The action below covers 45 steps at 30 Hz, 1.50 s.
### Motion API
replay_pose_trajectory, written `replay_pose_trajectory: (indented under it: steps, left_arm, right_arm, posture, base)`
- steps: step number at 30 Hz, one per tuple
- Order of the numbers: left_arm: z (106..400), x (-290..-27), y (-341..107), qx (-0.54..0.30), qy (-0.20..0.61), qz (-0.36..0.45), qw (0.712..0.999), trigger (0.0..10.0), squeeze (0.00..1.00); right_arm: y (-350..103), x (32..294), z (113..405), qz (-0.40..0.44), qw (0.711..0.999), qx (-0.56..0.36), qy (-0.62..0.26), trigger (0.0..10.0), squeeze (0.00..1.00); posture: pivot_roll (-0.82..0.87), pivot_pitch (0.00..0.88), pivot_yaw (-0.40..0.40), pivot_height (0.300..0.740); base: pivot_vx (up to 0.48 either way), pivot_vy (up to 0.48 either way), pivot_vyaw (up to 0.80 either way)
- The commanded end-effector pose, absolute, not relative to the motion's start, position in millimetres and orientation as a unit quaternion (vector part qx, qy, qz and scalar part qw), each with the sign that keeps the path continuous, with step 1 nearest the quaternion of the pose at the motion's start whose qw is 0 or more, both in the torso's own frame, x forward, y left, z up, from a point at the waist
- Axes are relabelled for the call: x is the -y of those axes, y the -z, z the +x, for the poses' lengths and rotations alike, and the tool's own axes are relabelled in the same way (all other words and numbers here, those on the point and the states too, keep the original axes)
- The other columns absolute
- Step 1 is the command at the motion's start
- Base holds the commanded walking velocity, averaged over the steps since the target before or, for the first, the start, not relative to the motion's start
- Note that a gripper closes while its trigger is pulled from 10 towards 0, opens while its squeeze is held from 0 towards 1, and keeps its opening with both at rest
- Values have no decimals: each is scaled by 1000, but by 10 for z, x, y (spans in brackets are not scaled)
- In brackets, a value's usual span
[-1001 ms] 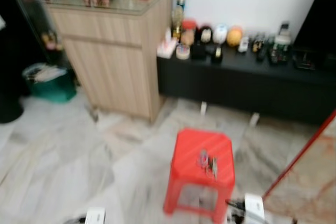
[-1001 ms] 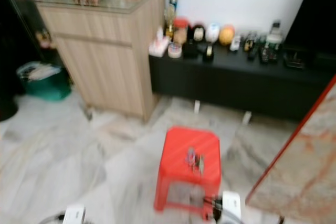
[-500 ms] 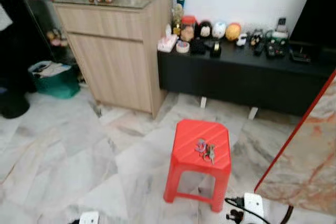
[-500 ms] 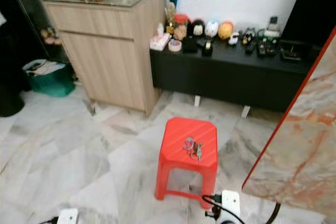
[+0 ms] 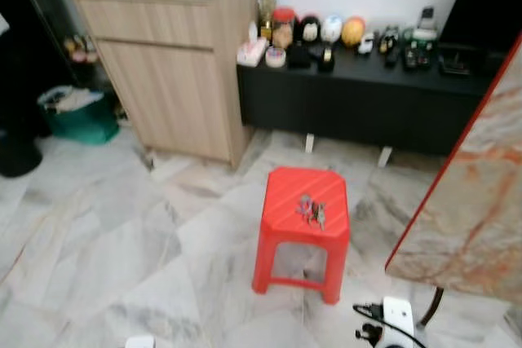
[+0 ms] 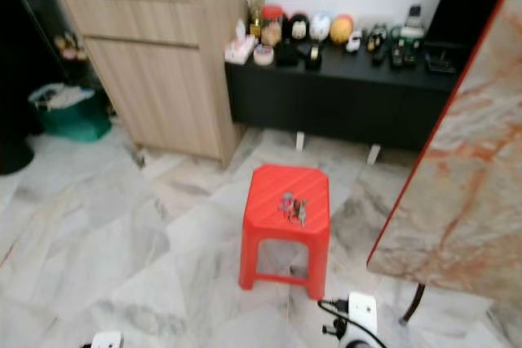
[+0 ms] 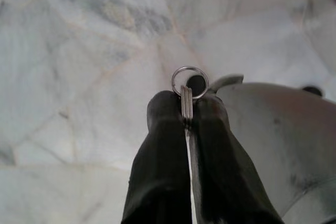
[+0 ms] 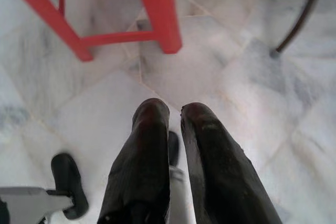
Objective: Hang keys on a hook
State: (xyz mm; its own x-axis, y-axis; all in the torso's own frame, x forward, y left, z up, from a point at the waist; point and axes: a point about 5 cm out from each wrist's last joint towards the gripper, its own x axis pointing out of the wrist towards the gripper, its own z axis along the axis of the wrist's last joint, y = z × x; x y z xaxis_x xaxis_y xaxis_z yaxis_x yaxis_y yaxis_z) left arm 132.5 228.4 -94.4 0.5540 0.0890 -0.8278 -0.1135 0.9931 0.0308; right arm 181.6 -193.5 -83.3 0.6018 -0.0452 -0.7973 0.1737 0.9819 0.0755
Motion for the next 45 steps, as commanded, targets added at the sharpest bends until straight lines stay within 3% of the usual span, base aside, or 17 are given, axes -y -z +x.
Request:
replay_pose_trajectory:
  steps: [1, 21, 45]
  left_arm:
    - [1336, -2289, 942, -470, -58, -12, 881, 10000, 0]
    - [1354, -2268, 943, -472, -58, -15, 880, 10000, 0]
    - [1445, -2083, 948, -467, -26, 9, 884, 10000, 0]
  right_arm:
    - [850, 1949, 1782, 68, 888, -450, 61, 10000, 0]
    - [863, 1952, 1759, 60, 884, -461, 53, 10000, 0]
    - [865, 1952, 1764, 47, 879, -474, 38, 10000, 0]
  posture:
    - [-27, 9, 9, 740]
    - [-25, 0, 6, 740]
    - [-17, 12, -3, 740]
  base:
    - [0, 0, 0]
    - [0, 0, 0]
    - [0, -127, -745]
